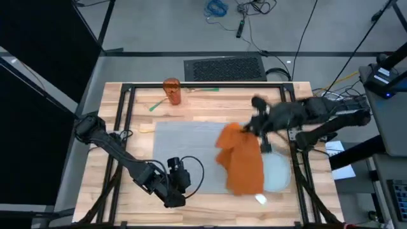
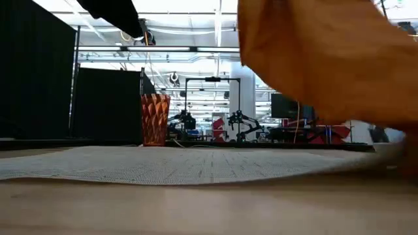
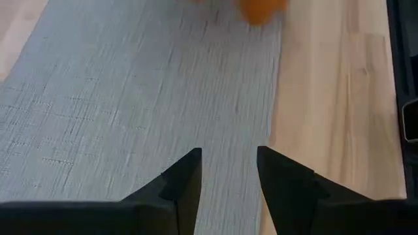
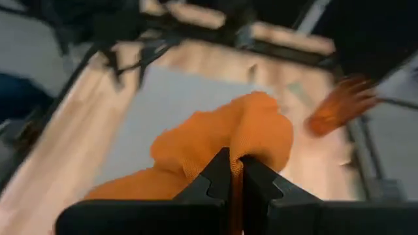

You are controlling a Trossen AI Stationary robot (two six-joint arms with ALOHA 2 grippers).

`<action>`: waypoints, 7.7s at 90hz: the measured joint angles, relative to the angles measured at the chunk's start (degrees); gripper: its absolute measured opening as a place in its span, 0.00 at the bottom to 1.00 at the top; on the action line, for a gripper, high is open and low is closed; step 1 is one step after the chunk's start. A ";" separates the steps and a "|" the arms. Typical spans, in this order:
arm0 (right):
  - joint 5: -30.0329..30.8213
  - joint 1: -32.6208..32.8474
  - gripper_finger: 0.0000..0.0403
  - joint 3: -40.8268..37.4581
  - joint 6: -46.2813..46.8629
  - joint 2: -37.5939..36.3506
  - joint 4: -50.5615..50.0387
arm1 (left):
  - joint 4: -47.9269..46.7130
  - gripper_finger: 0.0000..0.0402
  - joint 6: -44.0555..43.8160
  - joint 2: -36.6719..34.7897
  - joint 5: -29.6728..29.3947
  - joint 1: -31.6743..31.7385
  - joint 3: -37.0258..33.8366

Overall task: Set table place
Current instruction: Fold the orange table napkin

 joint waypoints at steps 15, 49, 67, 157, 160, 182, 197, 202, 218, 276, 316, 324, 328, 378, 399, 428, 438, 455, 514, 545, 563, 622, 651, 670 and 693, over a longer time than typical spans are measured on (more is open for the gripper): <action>-5.82 -10.25 0.00 11.43 -5.64 2.00 -0.16 | 0.09 0.33 0.17 0.00 -0.02 0.34 0.00; -18.67 -24.69 0.00 25.17 -9.59 21.50 -14.25 | 0.39 0.33 1.31 0.00 -0.02 1.75 -0.02; -20.68 -22.60 0.00 14.35 -10.96 26.23 -5.36 | 0.35 0.33 1.55 0.00 -0.45 1.68 -0.02; -33.49 -24.39 0.03 -3.68 1.78 19.18 6.45 | -1.73 0.33 3.19 0.00 -0.85 2.08 -0.07; -34.19 -23.56 0.04 -3.73 1.81 19.12 4.80 | -1.73 0.33 3.64 0.00 -0.87 2.16 -0.07; -35.41 -19.86 0.32 -3.78 5.01 18.82 0.81 | -1.82 0.33 4.09 0.00 -0.90 2.36 -0.07; -38.41 -18.30 0.51 -3.78 7.20 18.09 -1.42 | -1.82 0.33 4.09 0.00 -0.90 2.36 -0.07; -37.70 -17.54 0.55 -3.78 7.23 17.68 -3.23 | -1.82 0.33 4.09 0.00 -0.90 2.45 -0.07; -30.85 -14.96 0.54 -3.78 7.25 14.99 -8.69 | -2.57 0.33 4.13 0.00 -0.90 3.43 -0.07; -30.66 -4.12 0.40 -3.78 11.39 12.92 -11.11 | 12.22 0.33 14.80 12.65 16.39 16.46 -0.09; -30.64 -0.31 0.40 -3.78 11.71 12.92 -10.40 | 14.03 0.33 16.65 12.85 15.74 23.58 -0.09; -30.64 -0.30 0.40 -3.78 11.53 12.92 -9.92 | 15.68 0.33 18.43 12.85 17.97 24.23 -0.09; -30.64 -0.36 0.40 -3.78 11.53 12.92 -9.79 | 16.89 0.33 19.07 12.85 19.45 24.33 -0.09; -30.64 -0.36 0.40 -3.78 11.75 12.92 -9.07 | 19.02 0.07 23.71 18.01 28.39 24.74 -0.04; -27.35 -0.36 0.40 -3.78 11.22 12.93 -10.49 | 3.04 0.00 26.50 12.11 22.33 23.60 1.73; -24.55 -1.01 0.40 -14.43 11.62 12.92 -10.12 | -11.60 0.00 26.75 2.97 15.58 23.30 6.63; -24.62 -3.08 0.40 -23.15 11.16 12.57 -4.27 | -20.48 0.00 26.66 2.99 14.80 23.30 7.93; -24.93 -8.63 0.40 -32.48 11.29 7.53 8.10 | -29.07 0.00 25.61 3.02 16.16 22.38 7.93; -34.11 -19.07 0.40 -41.22 9.71 11.37 26.92 | -22.01 0.00 29.60 14.61 28.90 17.96 7.76; -38.82 -26.68 0.40 -41.22 6.84 20.47 31.85 | -20.05 0.00 30.01 15.91 29.03 15.89 7.76; -43.03 -29.26 0.40 -41.14 7.83 24.79 37.61 | -17.98 0.00 29.99 15.91 29.21 14.66 7.76; -48.70 -29.45 0.31 -33.49 4.15 34.03 41.84 | -17.64 0.00 30.22 15.91 28.68 14.64 7.76; -48.60 -33.07 0.05 -33.50 0.01 33.20 36.73 | -17.57 0.00 30.71 16.12 28.55 14.73 7.48; -52.02 -35.50 0.18 -33.50 0.39 32.70 37.02 | -16.74 0.00 30.62 16.15 28.58 14.75 5.50; -52.86 -35.45 0.31 -33.53 0.62 32.68 38.29 | -16.04 0.00 30.58 16.15 29.50 14.77 5.18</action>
